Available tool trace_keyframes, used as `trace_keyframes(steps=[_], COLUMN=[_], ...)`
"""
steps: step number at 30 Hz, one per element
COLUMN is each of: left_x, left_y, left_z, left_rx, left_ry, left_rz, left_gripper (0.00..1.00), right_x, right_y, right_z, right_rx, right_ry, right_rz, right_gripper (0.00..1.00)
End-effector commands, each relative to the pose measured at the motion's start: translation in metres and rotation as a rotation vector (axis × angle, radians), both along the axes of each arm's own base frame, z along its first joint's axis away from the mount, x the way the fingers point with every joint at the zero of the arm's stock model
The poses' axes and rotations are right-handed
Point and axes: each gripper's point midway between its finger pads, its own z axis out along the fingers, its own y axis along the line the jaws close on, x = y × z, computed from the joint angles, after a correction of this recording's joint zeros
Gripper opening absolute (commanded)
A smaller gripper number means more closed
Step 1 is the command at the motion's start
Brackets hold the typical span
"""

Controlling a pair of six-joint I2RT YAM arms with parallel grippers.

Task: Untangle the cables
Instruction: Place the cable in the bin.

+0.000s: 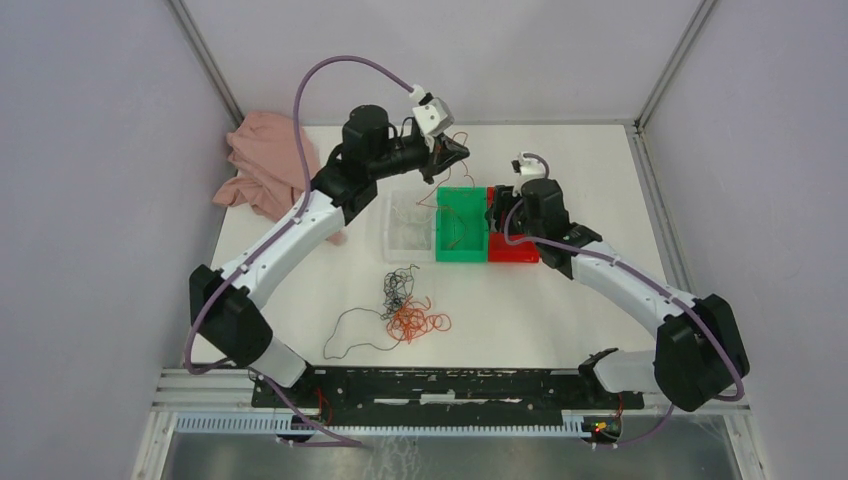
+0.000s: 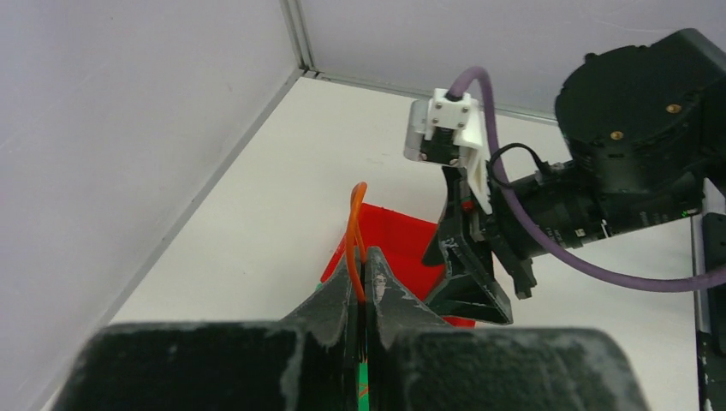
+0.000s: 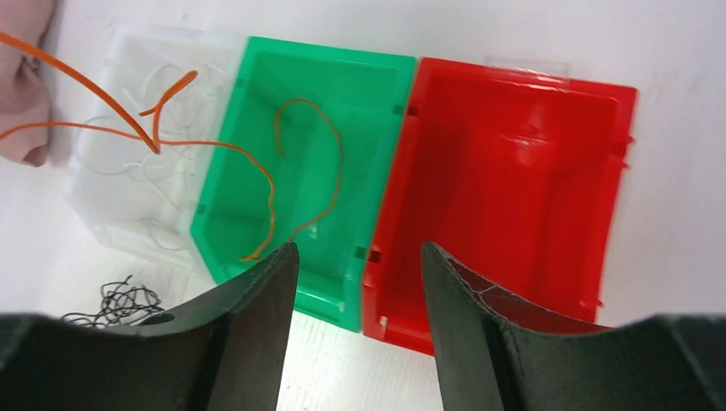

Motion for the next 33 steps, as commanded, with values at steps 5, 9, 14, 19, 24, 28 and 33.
trace_keyframes(steps=[5,9,14,19,24,28,33], left_x=[0.013,0.021,0.029,0.032,0.035,0.035,0.04], left_y=[-0.041,-0.055,-0.049,-0.028,-0.016,-0.025,-0.042], left_z=[0.035,0.007,-0.051,-0.073,-0.1,-0.122,-0.153], left_rx=[-0.092,-0.01,0.127,0.185,0.321,0.358,0.482], left_ry=[0.001,0.023,0.15,0.108,0.032,0.087,0.089], left_rz=[-0.03,0.018,0.1,0.184,0.226,0.195,0.178], left_gripper=[0.03,0.03,0.03,0.03,0.03,0.03,0.03], right_x=[-0.001,0.0,0.0,0.001,0.003,0.006,0.006], right_y=[-0.049,-0.067,-0.077,-0.08,-0.08,-0.078,-0.08], right_z=[0.016,0.025,0.032,0.032,0.032,0.03,0.034], right_rx=[0.074,0.123,0.133,0.141,0.151,0.151,0.159], right_ry=[-0.042,-0.068,-0.09,-0.087,-0.086,-0.076,-0.084], right_rz=[-0.205,-0.267,-0.298,-0.296,-0.299,-0.295,-0.303], right_gripper=[0.56,0.54,0.53,0.53,0.53,0.53,0.53])
